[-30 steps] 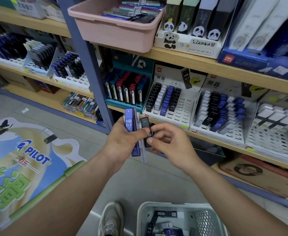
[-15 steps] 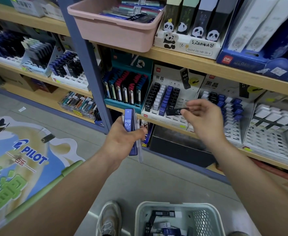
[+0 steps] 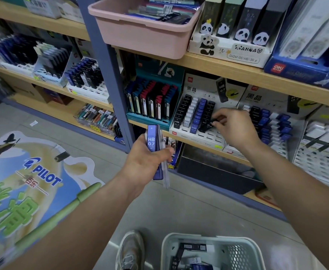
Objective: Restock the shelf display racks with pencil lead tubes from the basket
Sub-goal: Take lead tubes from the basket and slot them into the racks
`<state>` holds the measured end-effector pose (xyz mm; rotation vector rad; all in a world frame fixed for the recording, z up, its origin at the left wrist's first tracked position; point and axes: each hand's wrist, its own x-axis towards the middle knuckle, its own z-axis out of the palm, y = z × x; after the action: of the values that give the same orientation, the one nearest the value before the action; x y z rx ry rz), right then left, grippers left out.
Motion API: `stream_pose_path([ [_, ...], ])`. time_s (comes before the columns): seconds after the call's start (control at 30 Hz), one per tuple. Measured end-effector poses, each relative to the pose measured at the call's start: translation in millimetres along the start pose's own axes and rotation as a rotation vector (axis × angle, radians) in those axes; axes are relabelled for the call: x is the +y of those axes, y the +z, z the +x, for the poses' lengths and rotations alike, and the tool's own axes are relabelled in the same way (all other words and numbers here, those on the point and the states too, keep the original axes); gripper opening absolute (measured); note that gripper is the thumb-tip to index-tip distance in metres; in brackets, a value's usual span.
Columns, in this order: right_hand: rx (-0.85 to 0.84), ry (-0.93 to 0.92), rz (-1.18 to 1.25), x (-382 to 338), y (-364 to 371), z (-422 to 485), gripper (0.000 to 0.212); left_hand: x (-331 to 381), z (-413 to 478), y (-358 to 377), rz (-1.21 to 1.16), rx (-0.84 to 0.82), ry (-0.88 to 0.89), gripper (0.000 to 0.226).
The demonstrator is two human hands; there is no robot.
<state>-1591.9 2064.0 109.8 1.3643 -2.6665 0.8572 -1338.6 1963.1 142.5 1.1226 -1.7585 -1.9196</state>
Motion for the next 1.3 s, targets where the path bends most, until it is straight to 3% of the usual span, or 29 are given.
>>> stream_pose_path([
  [0.3, -0.024, -0.152, -0.106, 0.9, 3.1, 4.2, 0.023, -1.5, 1.2, 0.4, -0.018, -0.009, -0.001, 0.026],
  [0.5, -0.226, -0.128, -0.274, -1.6, 9.6, 7.9, 0.033, -1.3, 1.6, 2.3, -0.066, -0.032, 0.0, 0.026],
  [0.57, -0.209, -0.13, -0.286, -9.0, 4.0, 4.7, 0.034, -0.8, 1.0, 2.3, -0.085, -0.035, -0.005, 0.024],
  [0.7, -0.057, -0.083, 0.052, -43.8, -10.7, -33.2, 0.02, -0.9, 3.0, 1.6, -0.127, -0.046, -0.004, 0.022],
  [0.77, -0.158, 0.038, 0.369, -70.6, -13.5, -68.0, 0.004, -1.2, 3.6, 3.2, -0.128, -0.051, -0.001, 0.022],
  [0.87, -0.281, 0.153, 0.686, -95.4, -8.4, -111.2, 0.018, -2.5, 3.6, 7.9, -0.146, -0.049, 0.004, 0.026],
  [1.0, -0.281, 0.198, 0.766, -102.2, 7.7, -130.6, 0.032, -3.0, 2.1, 12.9, -0.158, -0.053, -0.005, 0.032],
  [1.3, -0.305, 0.298, 0.96, -83.9, -7.2, -127.4, 0.022, -0.6, 5.8, 15.4, -0.142, -0.049, 0.032, 0.019],
])
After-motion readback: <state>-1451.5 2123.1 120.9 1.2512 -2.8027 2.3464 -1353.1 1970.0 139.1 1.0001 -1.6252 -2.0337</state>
